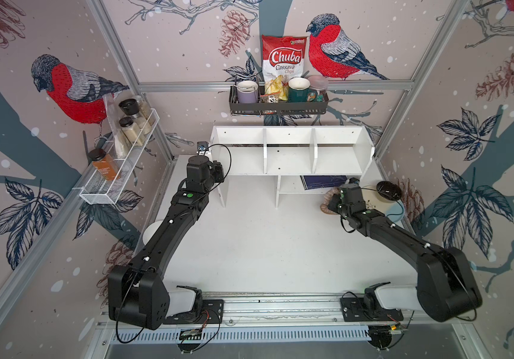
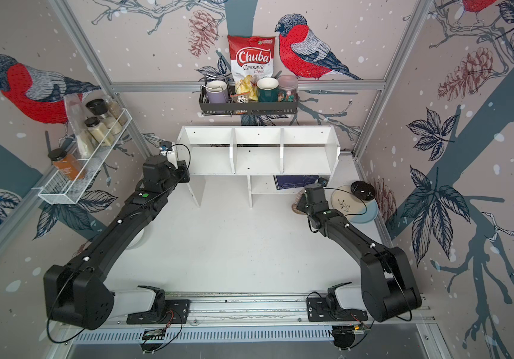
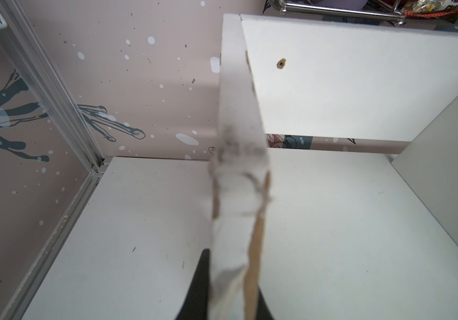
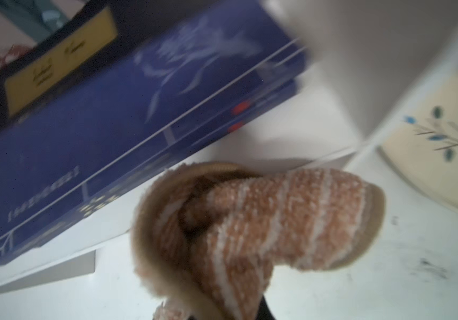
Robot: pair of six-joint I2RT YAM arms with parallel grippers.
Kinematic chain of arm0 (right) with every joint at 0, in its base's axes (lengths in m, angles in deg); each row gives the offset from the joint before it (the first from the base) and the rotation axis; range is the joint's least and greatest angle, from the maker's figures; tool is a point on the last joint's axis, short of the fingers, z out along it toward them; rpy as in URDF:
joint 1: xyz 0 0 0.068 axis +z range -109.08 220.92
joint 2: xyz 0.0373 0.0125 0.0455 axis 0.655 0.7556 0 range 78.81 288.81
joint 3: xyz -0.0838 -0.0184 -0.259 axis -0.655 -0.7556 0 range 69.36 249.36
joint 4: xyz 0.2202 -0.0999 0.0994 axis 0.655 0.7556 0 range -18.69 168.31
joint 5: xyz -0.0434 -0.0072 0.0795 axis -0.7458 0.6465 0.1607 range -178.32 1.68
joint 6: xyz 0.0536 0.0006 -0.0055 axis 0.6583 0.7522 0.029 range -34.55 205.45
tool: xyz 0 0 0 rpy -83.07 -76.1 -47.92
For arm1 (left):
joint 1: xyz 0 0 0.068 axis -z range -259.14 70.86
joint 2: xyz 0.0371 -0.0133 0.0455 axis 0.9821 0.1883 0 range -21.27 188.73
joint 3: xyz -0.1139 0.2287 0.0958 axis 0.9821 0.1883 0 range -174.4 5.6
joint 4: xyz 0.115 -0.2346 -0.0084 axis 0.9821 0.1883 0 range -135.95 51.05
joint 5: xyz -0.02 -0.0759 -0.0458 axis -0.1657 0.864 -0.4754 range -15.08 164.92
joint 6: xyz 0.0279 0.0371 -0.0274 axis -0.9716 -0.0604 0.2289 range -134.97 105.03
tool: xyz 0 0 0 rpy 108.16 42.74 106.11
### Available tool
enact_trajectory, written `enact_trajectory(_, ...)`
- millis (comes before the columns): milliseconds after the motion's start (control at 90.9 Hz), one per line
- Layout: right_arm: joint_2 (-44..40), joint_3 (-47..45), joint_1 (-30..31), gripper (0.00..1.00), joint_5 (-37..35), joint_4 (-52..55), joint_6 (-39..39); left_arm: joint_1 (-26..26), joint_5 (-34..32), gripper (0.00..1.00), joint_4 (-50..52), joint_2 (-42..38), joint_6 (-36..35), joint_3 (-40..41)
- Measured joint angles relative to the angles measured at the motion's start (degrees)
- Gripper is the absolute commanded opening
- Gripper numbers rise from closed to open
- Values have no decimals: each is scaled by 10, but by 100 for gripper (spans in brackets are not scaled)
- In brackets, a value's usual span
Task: Wipe the bookshelf clean with a cloth
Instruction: Wipe the dust from the shelf.
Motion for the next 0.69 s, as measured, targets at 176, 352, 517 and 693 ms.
enact_trajectory(176, -75, 16, -97, 0, 23, 48, -13, 0, 0, 0, 0, 0, 0, 0)
enact_trajectory(352, -109, 87, -72, 0, 28, 92, -42, 0, 0, 0, 1, -1, 0, 0)
enact_trajectory(517, -113, 137, 56, 0, -7, 118, -61, 0, 1, 0, 1, -1, 0, 0)
enact_trajectory(693, -67, 163, 213, 0, -61, 115, -64, 0, 4, 0, 3, -3, 0, 0)
